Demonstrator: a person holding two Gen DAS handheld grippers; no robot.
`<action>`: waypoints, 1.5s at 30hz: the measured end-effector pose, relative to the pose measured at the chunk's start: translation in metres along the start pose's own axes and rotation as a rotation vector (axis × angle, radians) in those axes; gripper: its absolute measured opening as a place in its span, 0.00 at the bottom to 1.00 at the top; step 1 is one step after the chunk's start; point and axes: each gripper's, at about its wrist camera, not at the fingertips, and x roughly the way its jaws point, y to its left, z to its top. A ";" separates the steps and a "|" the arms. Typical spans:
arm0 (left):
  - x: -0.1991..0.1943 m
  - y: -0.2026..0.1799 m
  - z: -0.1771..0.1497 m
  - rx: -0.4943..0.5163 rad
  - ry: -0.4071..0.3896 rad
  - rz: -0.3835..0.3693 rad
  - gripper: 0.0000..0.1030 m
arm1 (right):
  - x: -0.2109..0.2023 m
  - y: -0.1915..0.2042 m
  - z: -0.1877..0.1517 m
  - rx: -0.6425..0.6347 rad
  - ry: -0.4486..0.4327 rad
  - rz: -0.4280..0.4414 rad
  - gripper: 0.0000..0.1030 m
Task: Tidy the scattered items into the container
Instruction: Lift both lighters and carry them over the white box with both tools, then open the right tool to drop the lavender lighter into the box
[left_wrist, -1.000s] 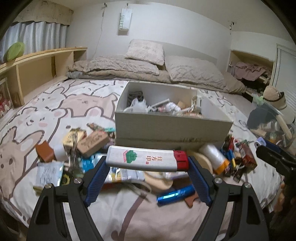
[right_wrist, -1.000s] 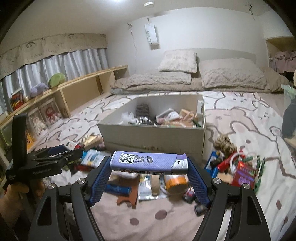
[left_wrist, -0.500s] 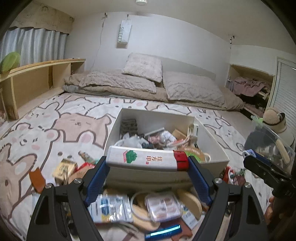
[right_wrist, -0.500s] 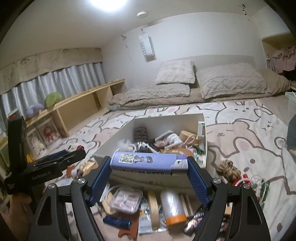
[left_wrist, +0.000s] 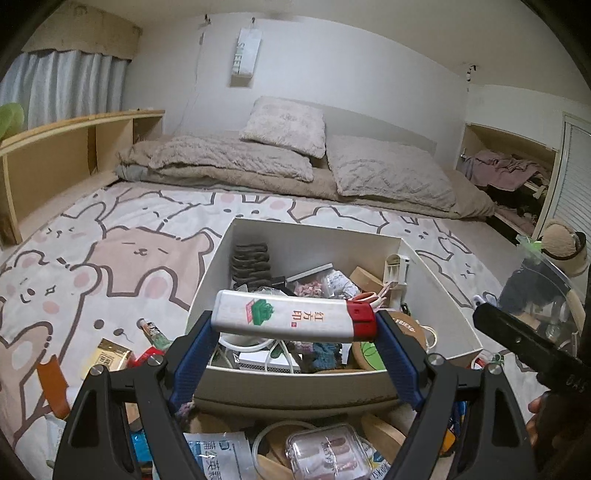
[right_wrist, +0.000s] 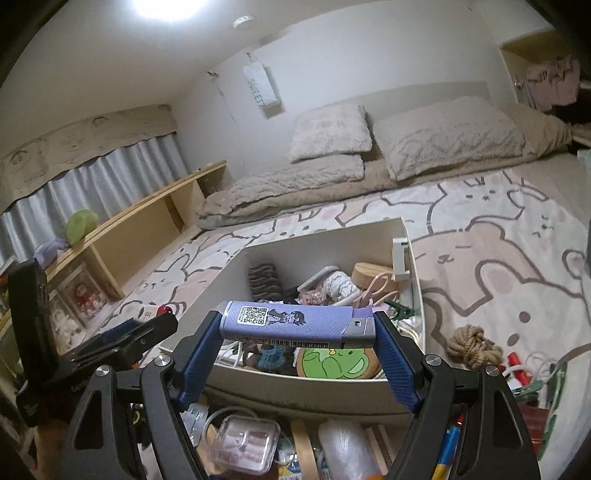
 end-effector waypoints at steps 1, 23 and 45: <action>0.003 0.001 0.000 -0.005 0.005 -0.001 0.82 | 0.004 0.000 0.000 0.001 0.009 -0.006 0.78; 0.042 0.010 -0.007 -0.045 0.131 0.005 0.82 | 0.044 0.003 -0.015 -0.050 0.153 -0.141 0.78; 0.053 0.007 -0.011 0.016 0.185 0.028 0.82 | 0.053 0.013 -0.025 -0.144 0.182 -0.205 0.86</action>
